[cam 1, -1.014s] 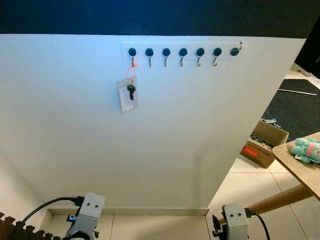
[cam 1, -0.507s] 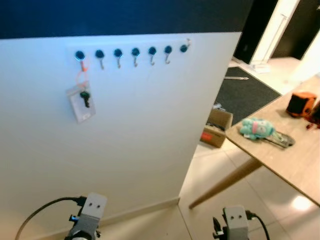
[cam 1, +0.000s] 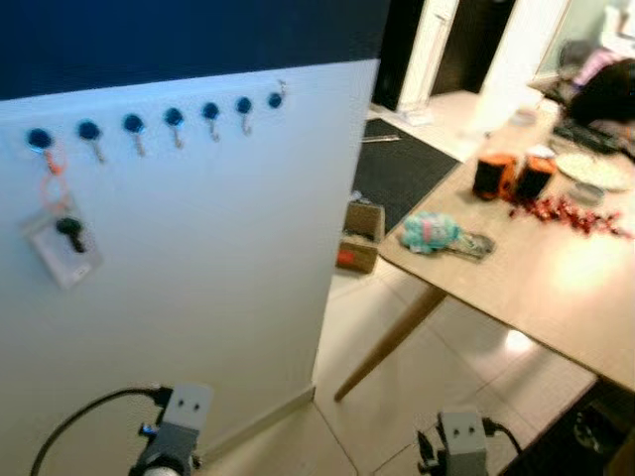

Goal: Hang keys on a hook

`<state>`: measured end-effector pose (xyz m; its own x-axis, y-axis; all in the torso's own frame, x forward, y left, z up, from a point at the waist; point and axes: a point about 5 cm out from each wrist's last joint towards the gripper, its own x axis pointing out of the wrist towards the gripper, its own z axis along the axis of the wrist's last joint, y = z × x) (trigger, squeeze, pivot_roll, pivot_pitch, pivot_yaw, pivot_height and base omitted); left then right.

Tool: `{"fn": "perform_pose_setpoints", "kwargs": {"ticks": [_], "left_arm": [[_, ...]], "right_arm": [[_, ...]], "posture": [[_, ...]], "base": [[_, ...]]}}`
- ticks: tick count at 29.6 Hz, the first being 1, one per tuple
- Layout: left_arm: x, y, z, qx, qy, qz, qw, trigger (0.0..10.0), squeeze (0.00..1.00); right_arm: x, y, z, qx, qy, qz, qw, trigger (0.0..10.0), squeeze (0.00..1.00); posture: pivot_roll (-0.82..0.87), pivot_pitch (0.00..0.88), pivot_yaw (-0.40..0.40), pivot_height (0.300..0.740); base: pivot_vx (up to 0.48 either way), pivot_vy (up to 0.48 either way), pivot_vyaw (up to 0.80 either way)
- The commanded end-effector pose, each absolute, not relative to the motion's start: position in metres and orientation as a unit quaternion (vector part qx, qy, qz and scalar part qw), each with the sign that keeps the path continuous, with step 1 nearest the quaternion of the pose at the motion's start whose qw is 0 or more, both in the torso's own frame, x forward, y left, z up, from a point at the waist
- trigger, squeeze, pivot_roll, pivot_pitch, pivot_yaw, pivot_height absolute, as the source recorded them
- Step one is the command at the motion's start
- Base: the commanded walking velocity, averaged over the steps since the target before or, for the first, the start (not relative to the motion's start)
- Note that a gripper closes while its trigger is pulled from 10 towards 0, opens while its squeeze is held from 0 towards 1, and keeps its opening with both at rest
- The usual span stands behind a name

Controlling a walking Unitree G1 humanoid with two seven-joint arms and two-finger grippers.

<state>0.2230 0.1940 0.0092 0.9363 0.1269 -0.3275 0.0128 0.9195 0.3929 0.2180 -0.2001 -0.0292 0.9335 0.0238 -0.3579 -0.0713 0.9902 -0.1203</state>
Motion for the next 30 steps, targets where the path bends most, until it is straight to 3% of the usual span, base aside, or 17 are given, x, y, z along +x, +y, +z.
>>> {"fn": "perform_pose_setpoints", "kwargs": {"ticks": [1,30], "left_arm": [[0.2188,0.1942,0.0049,0.205,0.184,0.024,0.961,10.0,0.0],[0.2203,0.1943,0.0035,0.21,0.182,0.019,0.96,10.0,0.0]], "right_arm": [[0.2138,-0.203,-0.0319,-0.069,0.187,0.022,0.98,10.0,0.0],[0.2156,-0.2025,-0.033,-0.072,0.189,0.028,0.979,10.0,0.0]], "posture": [[0.06,0.119,-0.007,0.74],[0.06,0.104,-0.01,0.74]], "base": [[0.0,0.0,-0.79],[0.0,0.0,-0.79]]}}
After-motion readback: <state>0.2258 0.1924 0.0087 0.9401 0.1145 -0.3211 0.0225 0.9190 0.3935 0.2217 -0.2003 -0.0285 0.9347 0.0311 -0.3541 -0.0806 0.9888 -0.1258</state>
